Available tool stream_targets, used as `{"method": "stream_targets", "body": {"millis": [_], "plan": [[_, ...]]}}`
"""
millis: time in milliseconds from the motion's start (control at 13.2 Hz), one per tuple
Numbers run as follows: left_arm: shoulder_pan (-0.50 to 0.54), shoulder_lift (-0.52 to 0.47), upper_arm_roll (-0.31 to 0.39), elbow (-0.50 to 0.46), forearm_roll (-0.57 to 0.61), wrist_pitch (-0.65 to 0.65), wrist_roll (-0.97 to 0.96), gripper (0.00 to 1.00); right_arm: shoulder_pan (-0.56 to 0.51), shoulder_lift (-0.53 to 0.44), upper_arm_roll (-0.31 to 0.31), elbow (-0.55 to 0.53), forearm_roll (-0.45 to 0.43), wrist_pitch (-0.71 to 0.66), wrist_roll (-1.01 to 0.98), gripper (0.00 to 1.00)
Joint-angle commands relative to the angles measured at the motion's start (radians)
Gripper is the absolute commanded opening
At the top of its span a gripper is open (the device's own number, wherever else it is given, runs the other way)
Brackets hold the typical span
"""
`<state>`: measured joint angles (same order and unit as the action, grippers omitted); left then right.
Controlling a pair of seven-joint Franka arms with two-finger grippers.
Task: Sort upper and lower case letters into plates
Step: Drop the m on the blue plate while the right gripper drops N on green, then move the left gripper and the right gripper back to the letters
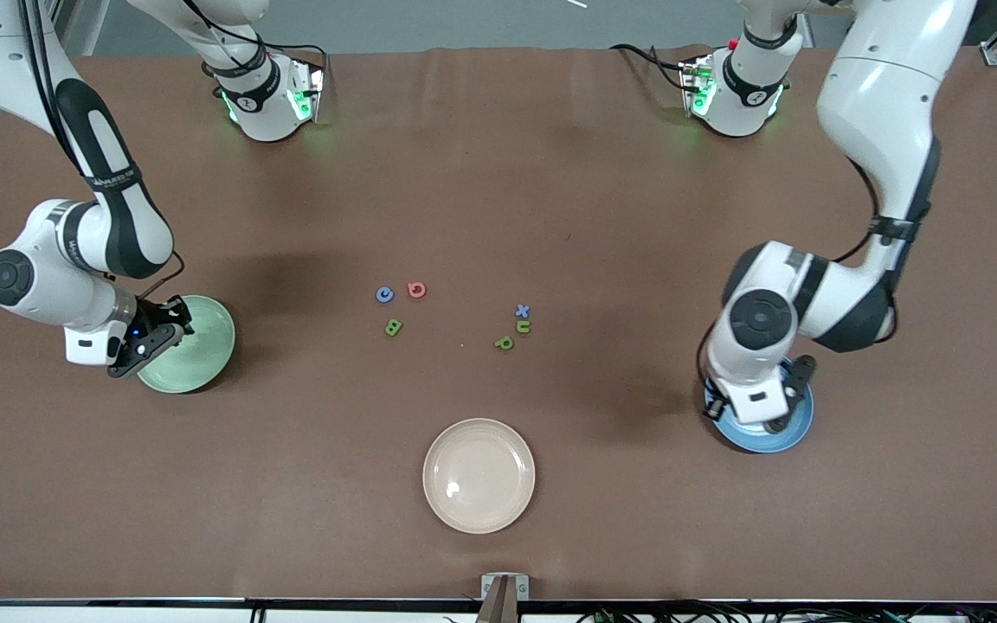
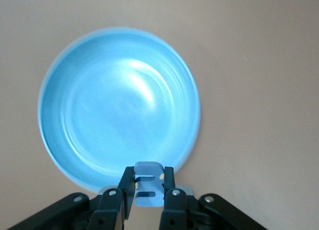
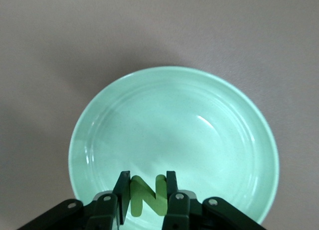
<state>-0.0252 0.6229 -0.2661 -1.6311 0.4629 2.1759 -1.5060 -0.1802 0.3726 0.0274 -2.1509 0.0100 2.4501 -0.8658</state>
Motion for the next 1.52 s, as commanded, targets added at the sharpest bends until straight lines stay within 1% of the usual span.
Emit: {"method": "stream_targets", "body": {"millis": [0, 152, 228, 304, 379, 455, 531, 607, 683, 835, 911, 987, 1062, 1138, 1290, 1366, 1442], "plan": [[0.053, -0.002, -0.01, -0.052, 0.01, -0.004, 0.05, 0.03, -0.018, -0.018, 0.022, -0.105, -0.008, 0.117, -0.016, 0.11], [0.076, -0.002, -0.01, -0.062, 0.01, -0.005, 0.053, 0.08, -0.019, -0.018, 0.022, -0.118, -0.008, 0.121, -0.019, 0.12], [0.088, -0.002, -0.01, -0.07, 0.01, -0.005, 0.053, 0.14, -0.019, -0.018, 0.022, -0.119, -0.008, 0.121, -0.016, 0.12], [0.088, 0.0, -0.01, -0.081, 0.01, -0.005, 0.055, 0.32, -0.024, -0.018, 0.022, -0.119, -0.008, 0.119, -0.019, 0.14], [0.088, 0.0, -0.008, -0.095, 0.013, -0.005, 0.055, 0.6, -0.03, -0.018, 0.022, -0.127, -0.008, 0.121, -0.019, 0.14], [0.087, -0.005, -0.01, -0.099, 0.014, -0.005, 0.05, 1.0, -0.033, -0.017, 0.022, -0.13, -0.01, 0.121, -0.019, 0.16], [0.071, -0.008, -0.019, -0.092, 0.007, -0.005, 0.031, 1.0, -0.035, -0.015, 0.022, -0.129, -0.01, 0.121, -0.019, 0.17], [0.059, -0.012, -0.047, -0.087, 0.002, -0.005, 0.008, 1.0, -0.036, -0.014, 0.022, -0.129, -0.01, 0.122, -0.019, 0.19], [0.057, -0.015, -0.086, -0.085, 0.003, -0.005, -0.028, 1.0, -0.038, -0.009, 0.022, -0.129, -0.008, 0.122, -0.019, 0.23], [0.054, -0.014, -0.178, -0.084, 0.003, -0.005, -0.088, 1.0, -0.044, -0.001, 0.023, -0.127, -0.01, 0.122, -0.016, 0.26], [0.039, -0.006, -0.211, -0.082, 0.003, -0.004, -0.13, 1.0, -0.044, -0.001, 0.023, -0.127, -0.01, 0.121, -0.016, 0.29], [0.012, -0.002, -0.229, -0.082, 0.008, -0.002, -0.182, 1.0, -0.044, 0.002, 0.023, -0.126, -0.008, 0.122, -0.016, 0.35], [-0.031, 0.0, -0.232, -0.082, 0.011, -0.002, -0.2, 1.0, -0.044, 0.002, 0.023, -0.126, -0.008, 0.119, -0.015, 0.44], [-0.08, 0.001, -0.231, -0.082, 0.01, -0.001, -0.207, 1.0, -0.045, 0.002, 0.023, -0.121, -0.008, 0.118, -0.013, 0.65], [-0.14, 0.033, -0.232, -0.066, 0.017, 0.007, -0.204, 1.0, -0.062, -0.009, 0.025, -0.112, 0.001, 0.106, -0.004, 0.79], [-0.181, 0.05, -0.231, -0.044, 0.019, 0.007, -0.188, 1.0, -0.07, -0.018, 0.028, -0.104, 0.005, 0.086, -0.002, 0.84], [-0.208, 0.076, -0.231, -0.014, 0.017, 0.007, -0.184, 1.0, -0.071, -0.035, 0.028, -0.071, 0.007, 0.037, -0.002, 0.85]]}}
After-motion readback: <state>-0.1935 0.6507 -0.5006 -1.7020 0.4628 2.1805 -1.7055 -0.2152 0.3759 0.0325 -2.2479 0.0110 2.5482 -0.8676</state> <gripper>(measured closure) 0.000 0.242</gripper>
